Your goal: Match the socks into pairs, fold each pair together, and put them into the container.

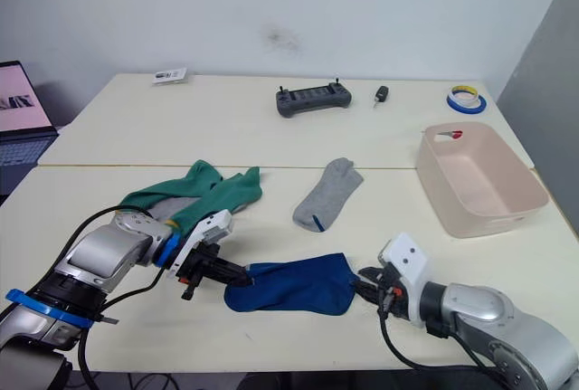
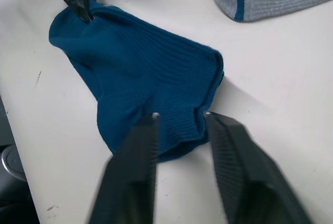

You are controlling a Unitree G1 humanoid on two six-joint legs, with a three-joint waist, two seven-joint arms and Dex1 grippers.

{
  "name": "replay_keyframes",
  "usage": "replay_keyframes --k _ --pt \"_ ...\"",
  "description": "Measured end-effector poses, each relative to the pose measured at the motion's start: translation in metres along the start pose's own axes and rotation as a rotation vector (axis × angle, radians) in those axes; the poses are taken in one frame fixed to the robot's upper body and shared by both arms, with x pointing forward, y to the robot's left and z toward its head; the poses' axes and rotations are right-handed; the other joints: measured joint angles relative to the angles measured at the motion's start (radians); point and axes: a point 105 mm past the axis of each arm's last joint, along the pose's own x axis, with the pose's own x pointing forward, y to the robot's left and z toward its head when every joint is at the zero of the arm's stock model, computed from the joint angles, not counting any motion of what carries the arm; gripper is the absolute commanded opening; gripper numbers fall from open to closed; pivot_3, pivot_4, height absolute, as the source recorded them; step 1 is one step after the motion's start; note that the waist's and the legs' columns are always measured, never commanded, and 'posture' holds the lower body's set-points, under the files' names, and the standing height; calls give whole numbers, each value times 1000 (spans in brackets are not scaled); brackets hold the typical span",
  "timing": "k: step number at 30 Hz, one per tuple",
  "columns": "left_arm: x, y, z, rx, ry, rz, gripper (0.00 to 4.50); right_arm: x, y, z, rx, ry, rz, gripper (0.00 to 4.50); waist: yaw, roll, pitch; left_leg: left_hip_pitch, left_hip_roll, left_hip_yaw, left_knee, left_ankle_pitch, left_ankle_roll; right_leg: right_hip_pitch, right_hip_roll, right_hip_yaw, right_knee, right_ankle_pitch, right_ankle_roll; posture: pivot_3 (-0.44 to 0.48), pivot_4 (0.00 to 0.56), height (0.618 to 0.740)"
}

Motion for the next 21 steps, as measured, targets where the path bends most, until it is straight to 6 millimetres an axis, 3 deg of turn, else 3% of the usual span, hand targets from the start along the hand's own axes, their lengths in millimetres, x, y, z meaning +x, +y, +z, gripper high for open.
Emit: replay_keyframes --k 7,14,21 --pt "0 0 0 0 0 0 0 8 -1 -3 6 -3 -17 2281 1 0 0 0 0 0 0 0 0 0 0 0 0 0 0 0 150 740" --pt "0 0 0 0 -1 -1 0 13 2 -6 11 7 -5 44 1 0 0 0 0 0 0 0 0 0 0 0 0 0 0 0 150 740" --pt "0 -1 1 -6 -6 -8 0 11 1 -5 -19 12 -10 44 1 0 0 0 0 0 0 0 0 0 0 0 0 0 0 0 150 740"
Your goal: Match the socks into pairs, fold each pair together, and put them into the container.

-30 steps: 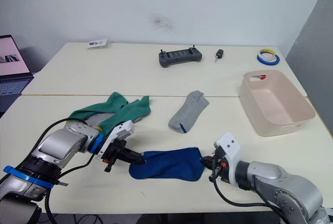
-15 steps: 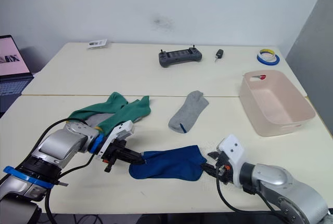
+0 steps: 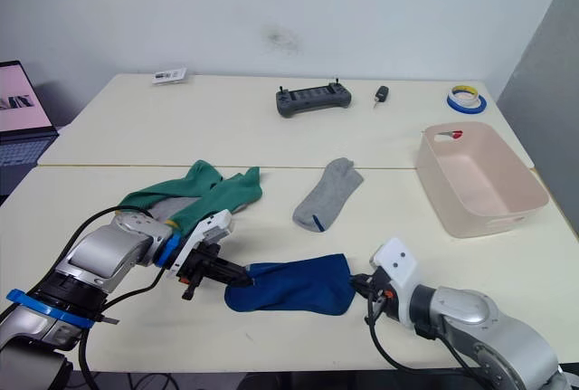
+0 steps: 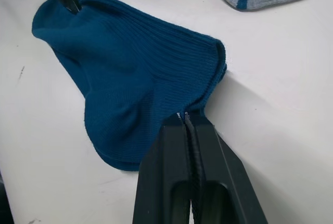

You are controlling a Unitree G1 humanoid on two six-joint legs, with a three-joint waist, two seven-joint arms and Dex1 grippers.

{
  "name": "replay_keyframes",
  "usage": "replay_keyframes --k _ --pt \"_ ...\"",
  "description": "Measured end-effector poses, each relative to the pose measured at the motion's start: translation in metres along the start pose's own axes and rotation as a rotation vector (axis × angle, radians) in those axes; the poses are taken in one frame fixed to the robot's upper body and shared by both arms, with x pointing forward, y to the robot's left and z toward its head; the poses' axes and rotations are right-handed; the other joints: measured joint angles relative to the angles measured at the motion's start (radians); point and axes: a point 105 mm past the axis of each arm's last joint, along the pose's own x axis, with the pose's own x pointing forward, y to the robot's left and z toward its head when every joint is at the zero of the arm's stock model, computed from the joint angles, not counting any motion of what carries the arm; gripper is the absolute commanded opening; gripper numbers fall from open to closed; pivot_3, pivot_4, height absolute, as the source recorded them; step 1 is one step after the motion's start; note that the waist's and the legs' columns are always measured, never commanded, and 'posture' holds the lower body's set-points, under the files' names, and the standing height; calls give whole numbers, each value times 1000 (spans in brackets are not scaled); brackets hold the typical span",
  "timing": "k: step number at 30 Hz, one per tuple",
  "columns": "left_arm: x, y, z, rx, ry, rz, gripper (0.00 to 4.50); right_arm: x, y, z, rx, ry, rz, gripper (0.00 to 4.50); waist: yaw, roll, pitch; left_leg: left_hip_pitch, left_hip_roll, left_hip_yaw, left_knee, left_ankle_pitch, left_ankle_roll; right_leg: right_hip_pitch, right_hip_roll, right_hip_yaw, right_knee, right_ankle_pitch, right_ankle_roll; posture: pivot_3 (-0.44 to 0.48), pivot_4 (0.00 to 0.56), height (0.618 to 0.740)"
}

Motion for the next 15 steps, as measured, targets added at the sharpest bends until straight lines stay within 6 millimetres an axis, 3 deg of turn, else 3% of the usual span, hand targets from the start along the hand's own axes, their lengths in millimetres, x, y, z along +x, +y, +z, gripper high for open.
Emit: replay_keyframes --k 10,15 --pt "-36 -30 16 1 -35 -55 0 -23 18 25 -9 -85 118 44 0 0 0 0 0 0 0 0 0 1 0 0 0 0 0 0 150 740" --pt "-35 -27 18 0 -19 -55 0 -29 21 26 46 -63 163 44 1 0 0 0 0 0 0 0 0 1 0 0 0 0 0 0 150 740"
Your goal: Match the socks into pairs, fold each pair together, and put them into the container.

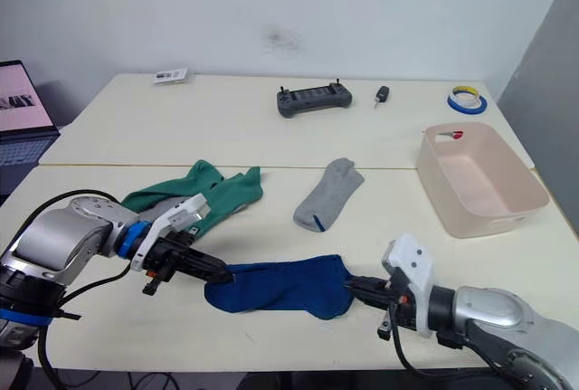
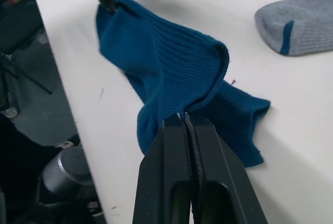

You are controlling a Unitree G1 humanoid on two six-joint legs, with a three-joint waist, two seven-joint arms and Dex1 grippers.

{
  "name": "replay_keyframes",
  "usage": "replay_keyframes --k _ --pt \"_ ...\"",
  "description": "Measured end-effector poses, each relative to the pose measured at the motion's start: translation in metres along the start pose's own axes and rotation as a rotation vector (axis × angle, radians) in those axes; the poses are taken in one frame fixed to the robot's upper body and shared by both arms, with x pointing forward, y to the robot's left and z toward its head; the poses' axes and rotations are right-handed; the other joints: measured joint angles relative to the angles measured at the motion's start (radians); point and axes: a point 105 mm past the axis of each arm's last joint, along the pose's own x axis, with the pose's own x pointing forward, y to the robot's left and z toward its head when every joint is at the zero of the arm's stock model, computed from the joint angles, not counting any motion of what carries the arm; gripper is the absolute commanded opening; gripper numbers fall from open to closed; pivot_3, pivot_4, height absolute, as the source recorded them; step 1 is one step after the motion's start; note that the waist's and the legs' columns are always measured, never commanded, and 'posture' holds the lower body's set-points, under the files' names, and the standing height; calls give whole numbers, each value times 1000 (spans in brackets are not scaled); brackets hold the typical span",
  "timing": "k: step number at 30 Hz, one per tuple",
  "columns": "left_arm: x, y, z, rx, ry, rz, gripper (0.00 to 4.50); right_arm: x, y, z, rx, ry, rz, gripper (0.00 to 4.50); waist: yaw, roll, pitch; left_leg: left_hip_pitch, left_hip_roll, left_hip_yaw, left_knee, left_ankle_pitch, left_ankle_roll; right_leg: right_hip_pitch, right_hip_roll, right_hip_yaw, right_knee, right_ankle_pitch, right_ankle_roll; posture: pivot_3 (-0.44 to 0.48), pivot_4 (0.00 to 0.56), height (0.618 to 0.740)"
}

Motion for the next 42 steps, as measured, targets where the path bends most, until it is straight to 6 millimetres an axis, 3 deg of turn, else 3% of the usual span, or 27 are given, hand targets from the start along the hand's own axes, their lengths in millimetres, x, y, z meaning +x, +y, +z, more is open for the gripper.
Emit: replay_keyframes --k 8,12,18,22,26,30,34,40,42 --pt "32 31 -6 0 63 4 0 9 -15 -19 66 98 -53 44 0 -1 0 -1 -1 0 0 0 0 -1 1 0 0 0 0 0 150 740" --pt "38 45 -3 21 79 28 0 12 -20 -28 69 137 -83 44 0 -1 0 -1 -1 1 0 0 0 -1 1 0 0 0 0 0 150 740" --pt "39 47 -4 28 86 10 0 15 -24 -29 41 141 -109 44 -1 -1 0 -1 -1 0 0 0 0 -1 1 0 0 0 0 0 150 740" --pt "40 48 -1 32 77 2 972 15 -27 -26 13 142 -125 0 0 -1 0 -1 -1 0 1 0 0 0 1 0 0 0 0 0 150 740" --pt "38 48 4 71 57 4 2150 16 -32 -28 -4 145 -148 1008 0 -1 0 0 -1 0 1 0 0 0 1 0 0 0 0 0 150 740" --pt "30 51 10 79 15 50 3287 14 -38 -25 -35 135 -179 2410 0 -1 0 0 -1 0 1 0 0 0 1 0 0 0 0 0 150 740" --pt "2 52 8 75 -20 134 3292 5 -47 -18 -67 101 -239 3775 -4 -1 0 0 0 0 0 0 0 -1 1 0 0 0 0 0 150 740" --pt "-15 37 23 134 -163 164 3292 4 -44 -3 -143 19 -229 3775 0 -1 1 -1 1 0 1 0 0 0 0 0 0 0 0 0 150 740" --pt "-16 29 35 162 -222 154 2874 8 -39 1 -161 -11 -209 3616 2 -1 1 -1 0 0 1 0 0 0 -1 0 0 0 0 0 150 740"
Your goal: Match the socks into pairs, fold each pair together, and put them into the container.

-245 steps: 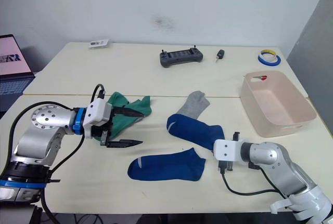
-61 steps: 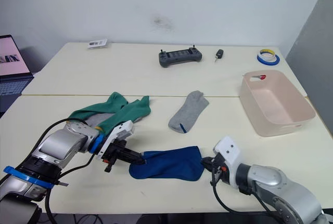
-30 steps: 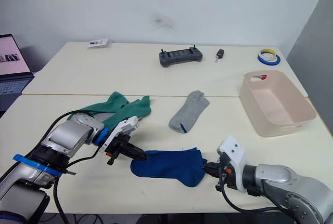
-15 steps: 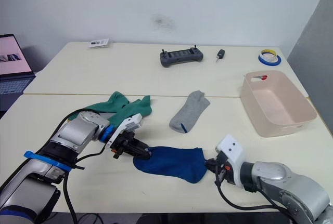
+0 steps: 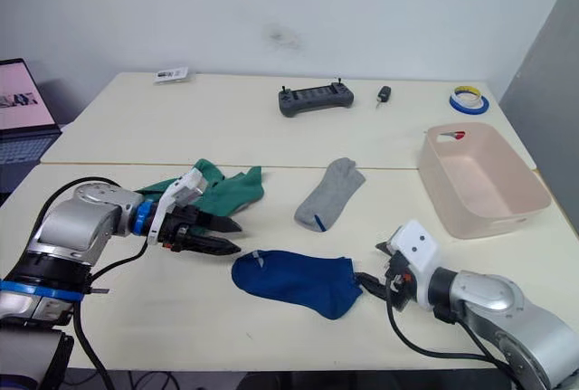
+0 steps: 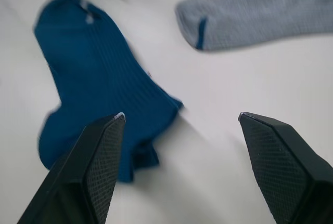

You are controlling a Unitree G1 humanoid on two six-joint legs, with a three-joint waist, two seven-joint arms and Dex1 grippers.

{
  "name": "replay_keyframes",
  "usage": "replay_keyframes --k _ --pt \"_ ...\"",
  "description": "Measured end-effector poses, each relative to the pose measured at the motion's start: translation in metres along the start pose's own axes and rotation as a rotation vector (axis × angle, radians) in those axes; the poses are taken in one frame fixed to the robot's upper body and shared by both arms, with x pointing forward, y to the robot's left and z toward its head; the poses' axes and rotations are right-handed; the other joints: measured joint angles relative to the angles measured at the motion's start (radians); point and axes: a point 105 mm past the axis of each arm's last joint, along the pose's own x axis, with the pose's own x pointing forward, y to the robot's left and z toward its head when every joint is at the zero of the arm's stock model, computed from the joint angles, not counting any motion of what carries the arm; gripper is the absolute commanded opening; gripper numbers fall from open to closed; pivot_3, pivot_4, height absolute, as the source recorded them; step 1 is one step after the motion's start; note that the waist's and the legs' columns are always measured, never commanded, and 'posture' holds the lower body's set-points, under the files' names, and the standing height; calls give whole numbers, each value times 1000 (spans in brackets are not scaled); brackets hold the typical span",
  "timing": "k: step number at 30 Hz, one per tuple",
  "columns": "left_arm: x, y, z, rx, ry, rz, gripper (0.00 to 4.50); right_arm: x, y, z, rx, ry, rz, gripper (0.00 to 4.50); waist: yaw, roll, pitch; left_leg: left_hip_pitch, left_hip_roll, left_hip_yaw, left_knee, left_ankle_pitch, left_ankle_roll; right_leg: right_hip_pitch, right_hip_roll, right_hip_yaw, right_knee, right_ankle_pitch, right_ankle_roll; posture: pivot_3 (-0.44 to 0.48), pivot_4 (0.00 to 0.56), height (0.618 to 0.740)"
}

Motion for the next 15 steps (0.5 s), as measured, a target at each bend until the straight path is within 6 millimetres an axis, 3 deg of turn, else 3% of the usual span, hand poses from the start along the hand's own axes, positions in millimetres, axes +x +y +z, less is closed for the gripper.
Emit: replay_keyframes --k 2,5,9,11,15 --pt "4 -13 4 24 -17 -38 2375 6 6 2 -11 -24 17 3163 -2 0 0 0 0 0 0 0 0 0 0 1 0 0 0 0 150 740" --pt "16 -34 -5 67 14 -111 1369 18 21 0 -26 -29 67 2117 -6 0 0 1 1 0 0 0 0 0 -1 2 0 0 0 0 150 740" --pt "41 -41 -18 125 -8 -93 139 35 30 -3 -80 -19 87 700 -2 0 0 1 1 0 0 0 0 0 -2 1 1 0 0 0 150 740" --pt "53 -36 -27 175 -14 -45 0 47 34 -6 -106 -13 90 23 -1 1 0 1 0 0 0 0 0 0 -2 1 1 0 0 0 150 740" --pt "60 -15 -48 202 11 71 0 66 44 -21 -118 26 113 23 -1 1 0 1 0 0 0 0 0 -1 -2 1 0 0 0 0 150 740"
